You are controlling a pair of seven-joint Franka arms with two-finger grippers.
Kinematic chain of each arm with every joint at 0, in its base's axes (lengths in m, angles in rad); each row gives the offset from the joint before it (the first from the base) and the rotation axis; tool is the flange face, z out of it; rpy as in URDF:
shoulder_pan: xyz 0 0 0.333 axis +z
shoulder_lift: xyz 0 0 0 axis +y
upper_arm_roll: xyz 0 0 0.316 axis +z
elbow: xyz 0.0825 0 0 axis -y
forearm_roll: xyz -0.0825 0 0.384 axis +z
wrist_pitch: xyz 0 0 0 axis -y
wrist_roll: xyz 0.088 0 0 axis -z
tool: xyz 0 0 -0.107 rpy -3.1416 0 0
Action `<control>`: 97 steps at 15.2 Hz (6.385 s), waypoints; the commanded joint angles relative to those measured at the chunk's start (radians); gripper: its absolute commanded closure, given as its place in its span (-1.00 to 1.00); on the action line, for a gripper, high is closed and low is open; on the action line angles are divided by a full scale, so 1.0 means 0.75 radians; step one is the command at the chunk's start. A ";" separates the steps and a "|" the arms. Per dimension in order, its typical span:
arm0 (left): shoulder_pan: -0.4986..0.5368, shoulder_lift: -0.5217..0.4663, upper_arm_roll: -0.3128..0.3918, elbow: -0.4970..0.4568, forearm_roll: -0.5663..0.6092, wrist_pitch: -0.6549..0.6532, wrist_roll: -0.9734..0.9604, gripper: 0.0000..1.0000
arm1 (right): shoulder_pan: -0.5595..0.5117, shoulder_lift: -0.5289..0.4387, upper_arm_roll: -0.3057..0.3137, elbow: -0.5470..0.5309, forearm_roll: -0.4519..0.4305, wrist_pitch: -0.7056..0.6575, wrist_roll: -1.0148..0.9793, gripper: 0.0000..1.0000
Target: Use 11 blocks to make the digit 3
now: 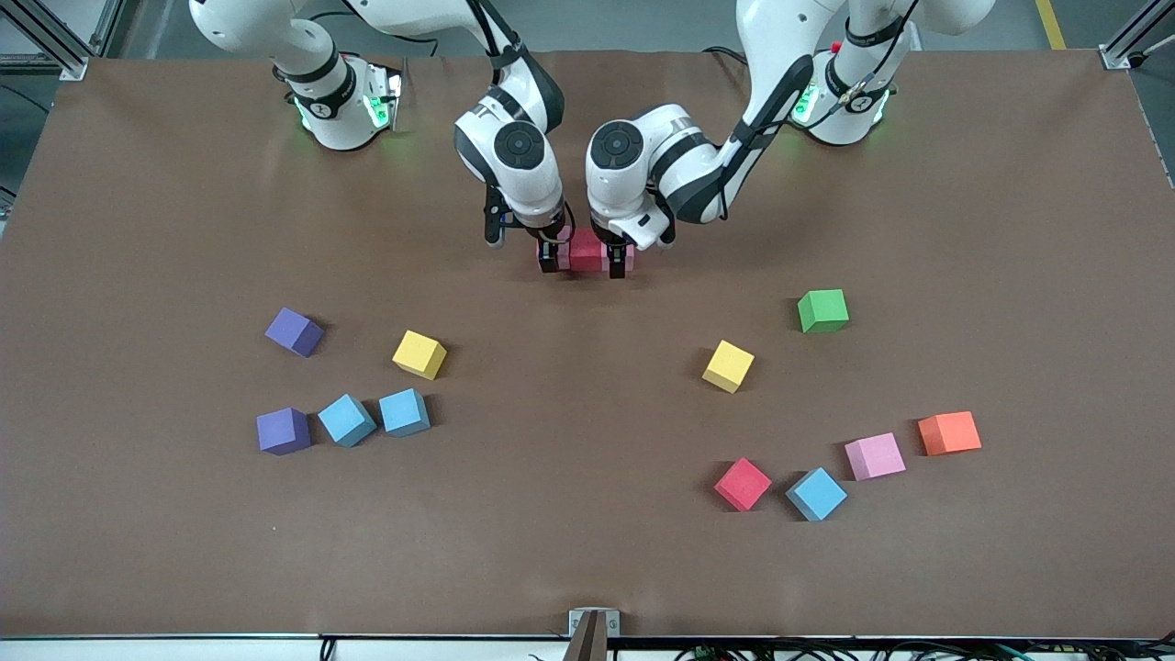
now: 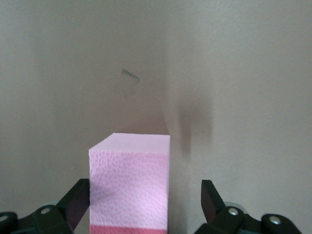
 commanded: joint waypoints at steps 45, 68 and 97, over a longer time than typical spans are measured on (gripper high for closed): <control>0.618 0.201 0.019 0.325 0.085 -0.194 1.208 -0.54 | -0.816 0.098 -0.006 0.275 -0.121 -0.228 -2.313 -1.00; 0.798 0.152 0.001 0.759 -0.030 -0.605 1.732 1.00 | -0.765 0.098 0.127 0.369 -0.113 -0.289 -2.382 0.41; 0.702 0.209 -0.077 0.793 -0.040 -0.662 1.920 1.00 | -0.323 0.223 0.104 0.473 -0.130 -0.373 -2.215 0.42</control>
